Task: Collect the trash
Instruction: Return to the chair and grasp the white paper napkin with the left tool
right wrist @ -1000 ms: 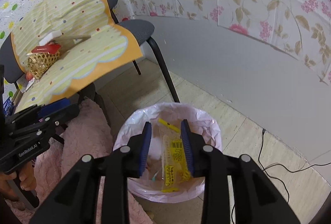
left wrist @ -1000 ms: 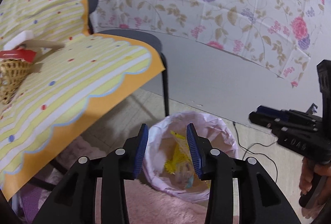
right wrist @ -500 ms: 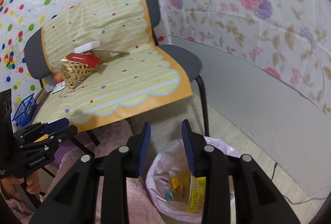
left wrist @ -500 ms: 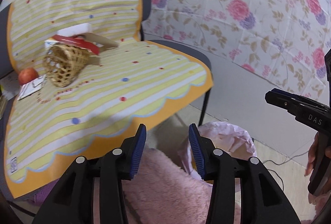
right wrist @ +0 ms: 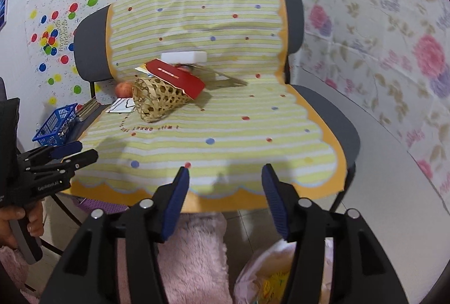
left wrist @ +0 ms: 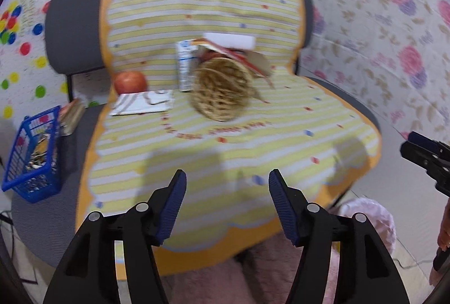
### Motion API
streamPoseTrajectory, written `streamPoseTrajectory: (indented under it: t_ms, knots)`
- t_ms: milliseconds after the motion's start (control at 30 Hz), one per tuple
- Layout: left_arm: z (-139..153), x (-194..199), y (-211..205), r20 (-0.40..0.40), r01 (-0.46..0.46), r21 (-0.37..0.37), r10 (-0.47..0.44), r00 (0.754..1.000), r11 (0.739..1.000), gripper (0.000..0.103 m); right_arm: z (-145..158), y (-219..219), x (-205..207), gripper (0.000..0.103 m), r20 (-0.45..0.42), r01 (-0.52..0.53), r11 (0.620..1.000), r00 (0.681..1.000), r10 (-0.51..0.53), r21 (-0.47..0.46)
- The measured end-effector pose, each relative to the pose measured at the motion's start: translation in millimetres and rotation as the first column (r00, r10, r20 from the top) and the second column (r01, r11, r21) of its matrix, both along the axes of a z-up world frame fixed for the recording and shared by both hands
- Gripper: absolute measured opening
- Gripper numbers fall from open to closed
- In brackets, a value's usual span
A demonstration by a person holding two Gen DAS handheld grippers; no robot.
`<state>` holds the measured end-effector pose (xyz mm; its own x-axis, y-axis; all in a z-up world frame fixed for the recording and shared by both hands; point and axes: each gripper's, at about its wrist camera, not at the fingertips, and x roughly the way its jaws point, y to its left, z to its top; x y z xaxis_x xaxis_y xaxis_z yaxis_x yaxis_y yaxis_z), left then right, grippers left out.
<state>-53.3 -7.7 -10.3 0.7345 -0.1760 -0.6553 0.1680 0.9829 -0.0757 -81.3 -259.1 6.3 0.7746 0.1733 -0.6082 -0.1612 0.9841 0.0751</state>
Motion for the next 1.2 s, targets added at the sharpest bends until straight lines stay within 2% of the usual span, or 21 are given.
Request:
streamPoseTrajectory:
  t_ms: [100,133,167,333,533,700,900,967,1000,1100,1200]
  knots:
    - [0.0,19.3,24.2,0.0,-0.071,0.01,0.071,0.998,0.997,0.07,0.4,8.2,23.6,0.066,0.005,-0.011,1.0,1.0,0.011,-0.004]
    - [0.1,23.2,29.8,0.003,-0.086,0.012,0.086,0.996,0.996,0.079,0.4,10.9,31.7,0.067,0.004,-0.01,1.0,1.0,0.01,-0.007]
    - [0.7,31.1,37.8,0.008,-0.114,0.018,0.114,0.993,0.993,0.082,0.5,13.3,40.7,0.068,0.004,-0.01,1.0,1.0,0.01,-0.008]
    - [-1.3,69.0,61.4,0.015,-0.181,0.029,0.181,0.983,0.983,0.083,-0.5,17.7,82.7,0.068,0.007,0.003,1.0,1.0,-0.003,-0.015]
    - [-13.6,125.7,77.6,-0.004,-0.215,0.062,0.216,0.976,0.975,0.083,-1.3,17.1,126.6,0.068,0.007,0.033,0.999,0.999,-0.032,-0.018]
    - [-29.3,176.6,83.5,-0.071,-0.185,0.086,0.191,0.979,0.979,0.081,0.0,18.2,148.1,0.068,0.018,0.03,0.999,0.999,-0.03,-0.015]
    - [-41.7,216.2,78.1,-0.133,-0.118,0.133,0.136,0.982,0.984,0.081,-3.1,13.5,168.2,0.068,0.009,0.034,0.999,0.999,-0.034,0.001]
    - [-49.6,229.3,78.6,-0.181,-0.09,0.142,0.116,0.977,0.986,0.082,-3.7,11.1,171.3,0.068,0.007,0.039,0.999,0.999,-0.039,0.009]
    - [-54.4,235.1,80.3,-0.209,-0.081,0.133,0.107,0.972,0.988,0.082,-4.3,10.0,172.4,0.068,0.004,0.04,0.999,0.999,-0.04,0.014]
    - [-60.0,244.8,97.9,-0.256,-0.077,-0.006,0.073,0.964,0.997,0.082,-6.4,6.6,171.4,0.068,-0.002,0.041,0.999,0.999,-0.041,0.023]
    - [-59.1,243.0,92.2,-0.247,-0.06,0.023,0.064,0.967,0.998,0.076,-8.5,4.7,166.9,0.068,-0.009,0.043,0.999,0.999,-0.042,0.027]
